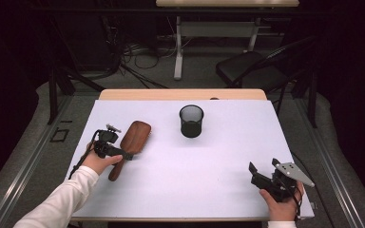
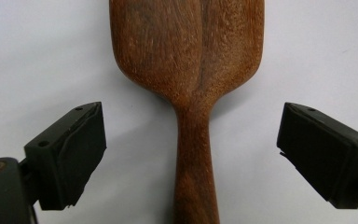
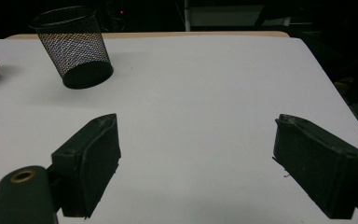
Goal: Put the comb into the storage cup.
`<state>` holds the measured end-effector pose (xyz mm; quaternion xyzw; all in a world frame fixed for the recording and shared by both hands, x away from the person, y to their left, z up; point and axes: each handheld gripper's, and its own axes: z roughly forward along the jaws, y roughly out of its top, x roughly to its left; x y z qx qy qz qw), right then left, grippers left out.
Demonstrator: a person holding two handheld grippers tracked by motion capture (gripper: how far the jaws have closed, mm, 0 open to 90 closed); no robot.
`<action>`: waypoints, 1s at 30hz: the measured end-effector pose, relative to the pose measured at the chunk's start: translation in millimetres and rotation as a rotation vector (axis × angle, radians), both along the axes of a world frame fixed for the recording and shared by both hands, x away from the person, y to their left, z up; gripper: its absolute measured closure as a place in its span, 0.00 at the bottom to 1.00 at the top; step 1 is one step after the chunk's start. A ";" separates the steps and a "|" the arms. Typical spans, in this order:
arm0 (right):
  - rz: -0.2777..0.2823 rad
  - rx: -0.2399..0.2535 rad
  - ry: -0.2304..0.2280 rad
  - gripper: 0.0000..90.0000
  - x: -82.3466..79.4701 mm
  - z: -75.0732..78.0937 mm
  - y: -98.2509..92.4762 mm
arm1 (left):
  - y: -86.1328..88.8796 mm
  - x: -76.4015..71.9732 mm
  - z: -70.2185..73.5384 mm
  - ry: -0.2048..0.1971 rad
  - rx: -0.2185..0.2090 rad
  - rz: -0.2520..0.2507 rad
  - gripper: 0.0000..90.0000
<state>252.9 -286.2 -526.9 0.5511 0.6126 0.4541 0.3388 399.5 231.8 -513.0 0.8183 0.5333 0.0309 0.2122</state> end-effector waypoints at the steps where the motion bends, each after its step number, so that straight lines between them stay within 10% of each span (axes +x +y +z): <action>1: 0.000 -0.003 -0.001 0.15 0.0 0.0 -0.3 | 0.1 0.4 -0.1 0.008 0.004 -0.002 0.11; 30: -0.001 0.003 -0.001 0.15 0.0 0.0 -0.5 | -10.4 7.9 -8.5 0.065 0.040 -0.044 0.34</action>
